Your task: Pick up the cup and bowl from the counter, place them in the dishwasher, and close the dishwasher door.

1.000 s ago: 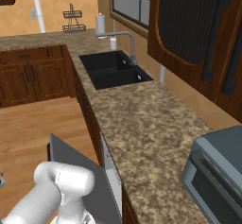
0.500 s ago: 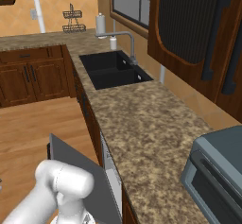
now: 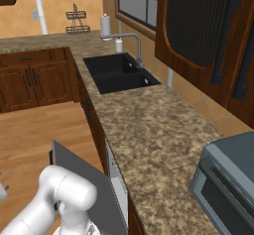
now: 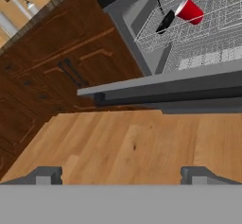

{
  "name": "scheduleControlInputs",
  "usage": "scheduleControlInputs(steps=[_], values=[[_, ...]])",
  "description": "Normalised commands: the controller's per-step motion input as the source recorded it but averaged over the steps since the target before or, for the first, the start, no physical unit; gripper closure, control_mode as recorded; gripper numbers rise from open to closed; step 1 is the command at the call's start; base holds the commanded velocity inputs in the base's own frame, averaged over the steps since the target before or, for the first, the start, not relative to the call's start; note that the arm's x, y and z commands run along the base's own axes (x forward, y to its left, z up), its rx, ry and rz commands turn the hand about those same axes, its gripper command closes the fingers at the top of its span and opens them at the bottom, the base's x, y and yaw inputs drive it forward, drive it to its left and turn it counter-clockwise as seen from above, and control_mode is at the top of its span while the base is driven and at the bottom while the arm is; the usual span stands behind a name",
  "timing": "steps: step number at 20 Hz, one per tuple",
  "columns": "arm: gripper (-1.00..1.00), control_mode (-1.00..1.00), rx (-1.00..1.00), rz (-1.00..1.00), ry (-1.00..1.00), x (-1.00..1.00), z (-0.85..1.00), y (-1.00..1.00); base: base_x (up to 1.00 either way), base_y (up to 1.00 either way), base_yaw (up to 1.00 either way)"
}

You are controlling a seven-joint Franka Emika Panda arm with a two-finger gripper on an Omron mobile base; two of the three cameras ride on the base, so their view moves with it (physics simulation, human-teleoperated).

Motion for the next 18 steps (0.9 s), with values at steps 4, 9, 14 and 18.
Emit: scheduleControlInputs(steps=[4,9,14,18], values=[[-1.0,-1.0,-0.03,-0.1,0.03,0.12,-0.35,-0.02,0.0,0.0,0.0],[-1.0,-1.0,-0.04,-0.11,0.04,0.18,-0.35,0.0,0.0,0.0,0.0],[-1.0,-1.0,-0.05,-0.13,0.09,0.28,-0.42,-0.09,0.0,0.0,0.0],[-1.0,-1.0,-0.07,-0.14,0.12,0.38,-0.47,-0.11,0.0,0.0,0.0]])
